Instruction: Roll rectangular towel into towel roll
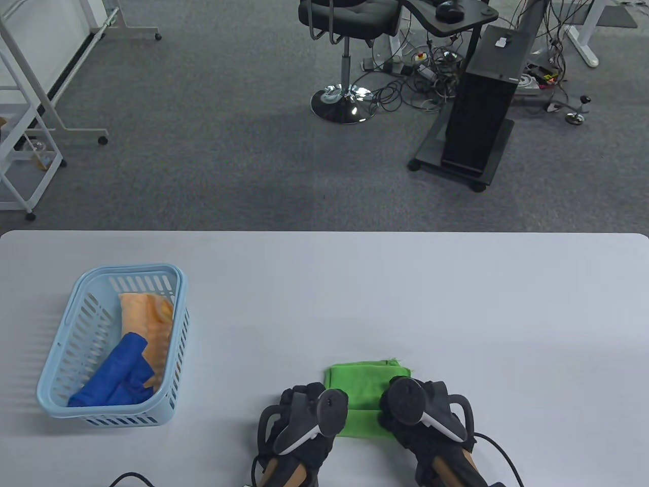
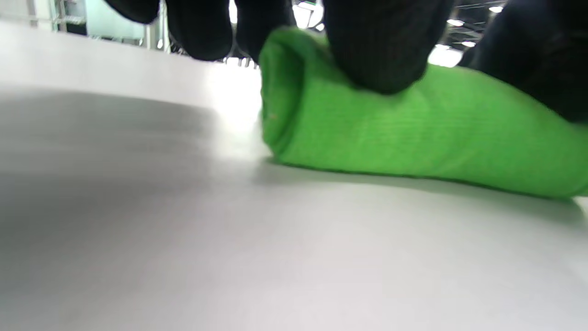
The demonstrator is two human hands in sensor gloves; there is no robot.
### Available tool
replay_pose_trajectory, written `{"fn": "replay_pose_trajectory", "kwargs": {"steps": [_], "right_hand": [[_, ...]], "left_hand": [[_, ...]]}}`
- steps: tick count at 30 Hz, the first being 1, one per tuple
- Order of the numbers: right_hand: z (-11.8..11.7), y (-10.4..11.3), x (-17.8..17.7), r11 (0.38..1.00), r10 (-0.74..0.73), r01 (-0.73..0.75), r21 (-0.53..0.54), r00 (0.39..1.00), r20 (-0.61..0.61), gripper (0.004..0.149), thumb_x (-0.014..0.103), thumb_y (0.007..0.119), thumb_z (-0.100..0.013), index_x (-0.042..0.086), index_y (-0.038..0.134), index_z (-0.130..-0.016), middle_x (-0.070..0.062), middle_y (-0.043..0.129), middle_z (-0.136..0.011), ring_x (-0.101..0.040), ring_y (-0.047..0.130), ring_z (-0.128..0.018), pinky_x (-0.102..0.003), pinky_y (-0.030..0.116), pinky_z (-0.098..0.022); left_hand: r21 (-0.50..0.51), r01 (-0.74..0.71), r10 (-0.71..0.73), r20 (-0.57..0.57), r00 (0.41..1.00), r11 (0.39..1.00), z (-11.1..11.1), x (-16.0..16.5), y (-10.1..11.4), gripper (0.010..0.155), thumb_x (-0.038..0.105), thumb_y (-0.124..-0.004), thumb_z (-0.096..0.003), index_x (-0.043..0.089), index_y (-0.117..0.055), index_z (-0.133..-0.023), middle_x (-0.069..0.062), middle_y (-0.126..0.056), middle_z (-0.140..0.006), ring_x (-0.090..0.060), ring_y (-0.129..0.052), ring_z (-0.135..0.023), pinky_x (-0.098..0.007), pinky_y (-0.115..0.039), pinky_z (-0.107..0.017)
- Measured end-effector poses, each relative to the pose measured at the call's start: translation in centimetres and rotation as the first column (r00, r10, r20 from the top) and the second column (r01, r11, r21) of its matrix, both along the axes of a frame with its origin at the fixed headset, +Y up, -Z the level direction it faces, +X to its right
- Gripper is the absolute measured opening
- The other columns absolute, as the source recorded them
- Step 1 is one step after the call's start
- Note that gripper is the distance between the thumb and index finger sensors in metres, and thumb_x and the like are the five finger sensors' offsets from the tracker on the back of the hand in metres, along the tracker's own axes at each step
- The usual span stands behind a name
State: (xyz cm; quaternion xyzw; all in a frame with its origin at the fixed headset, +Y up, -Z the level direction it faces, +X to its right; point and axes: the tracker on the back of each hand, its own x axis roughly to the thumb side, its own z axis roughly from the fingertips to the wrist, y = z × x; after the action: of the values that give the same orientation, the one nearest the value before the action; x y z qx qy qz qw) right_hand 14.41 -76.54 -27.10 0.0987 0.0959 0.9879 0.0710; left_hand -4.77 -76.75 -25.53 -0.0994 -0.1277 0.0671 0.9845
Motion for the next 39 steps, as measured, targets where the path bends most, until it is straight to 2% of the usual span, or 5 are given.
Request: {"fn": "replay_pose_trajectory", "kwargs": {"steps": [6, 13, 30, 35, 39], "right_hand": [[0.0, 0.0, 0.7, 1.0, -0.004, 0.004, -0.028, 1.0, -0.004, 0.06, 0.05, 0.071, -0.032, 0.026, 0.08, -0.086, -0.01, 0.056, -0.101, -0.034, 0.062, -0.094, -0.062, 0.048, -0.07], [0.0, -0.6, 0.5, 0.992, 0.057, -0.059, -0.113, 0.998, -0.023, 0.076, 0.053, 0.08, -0.027, 0.024, 0.068, -0.096, -0.011, 0.048, -0.104, -0.036, 0.054, -0.098, -0.064, 0.043, -0.071], [-0.1, -0.3, 0.9, 0.996, -0.005, 0.006, -0.085, 1.0, 0.006, 0.064, 0.056, 0.064, -0.032, 0.021, 0.088, -0.08, -0.009, 0.067, -0.096, -0.035, 0.067, -0.092, -0.063, 0.05, -0.069], [0.1, -0.1, 0.7, 0.999, 0.011, -0.011, -0.039, 1.0, -0.01, 0.066, 0.051, 0.074, -0.031, 0.033, 0.058, -0.093, -0.009, 0.038, -0.105, -0.032, 0.056, -0.097, -0.06, 0.047, -0.072], [0.2, -0.5, 0.2, 0.993, -0.088, 0.083, -0.087, 0.995, -0.056, 0.052, 0.036, 0.077, -0.034, 0.03, 0.065, -0.085, -0.011, 0.037, -0.105, -0.033, 0.054, -0.097, -0.06, 0.046, -0.071]], "left_hand": [[-0.005, 0.018, -0.018, 0.025, 1.0, 1.0, 0.2, 0.1, 0.3, 0.057, 0.05, -0.074, -0.04, 0.033, -0.077, -0.094, -0.014, -0.068, -0.101, -0.042, -0.064, -0.091, -0.065, -0.048, -0.069], [-0.071, 0.155, -0.15, 0.065, 0.986, 0.985, 0.2, 0.7, -0.7, 0.08, 0.053, -0.084, -0.0347, 0.027, -0.059, -0.106, -0.014, -0.061, -0.105, -0.042, -0.06, -0.094, -0.065, -0.046, -0.07], [-0.128, -0.057, 0.055, -0.02, 0.998, 0.99, -0.5, -1.1, -0.5, 0.065, 0.054, -0.062, -0.0371, 0.022, -0.096, -0.083, -0.01, -0.09, -0.08, -0.039, -0.076, -0.084, -0.064, -0.055, -0.067], [-0.086, -0.032, 0.029, -0.033, 0.999, 0.996, -0.5, -1.0, -0.4, 0.063, 0.057, -0.065, -0.0379, 0.025, -0.1, -0.08, -0.011, -0.091, -0.079, -0.04, -0.077, -0.084, -0.064, -0.056, -0.066], [-0.063, -0.019, 0.016, -0.049, 0.999, 0.998, -0.4, -0.9, -0.5, 0.062, 0.059, -0.071, -0.0366, 0.029, -0.094, -0.086, -0.01, -0.09, -0.08, -0.04, -0.076, -0.084, -0.064, -0.055, -0.066]]}}
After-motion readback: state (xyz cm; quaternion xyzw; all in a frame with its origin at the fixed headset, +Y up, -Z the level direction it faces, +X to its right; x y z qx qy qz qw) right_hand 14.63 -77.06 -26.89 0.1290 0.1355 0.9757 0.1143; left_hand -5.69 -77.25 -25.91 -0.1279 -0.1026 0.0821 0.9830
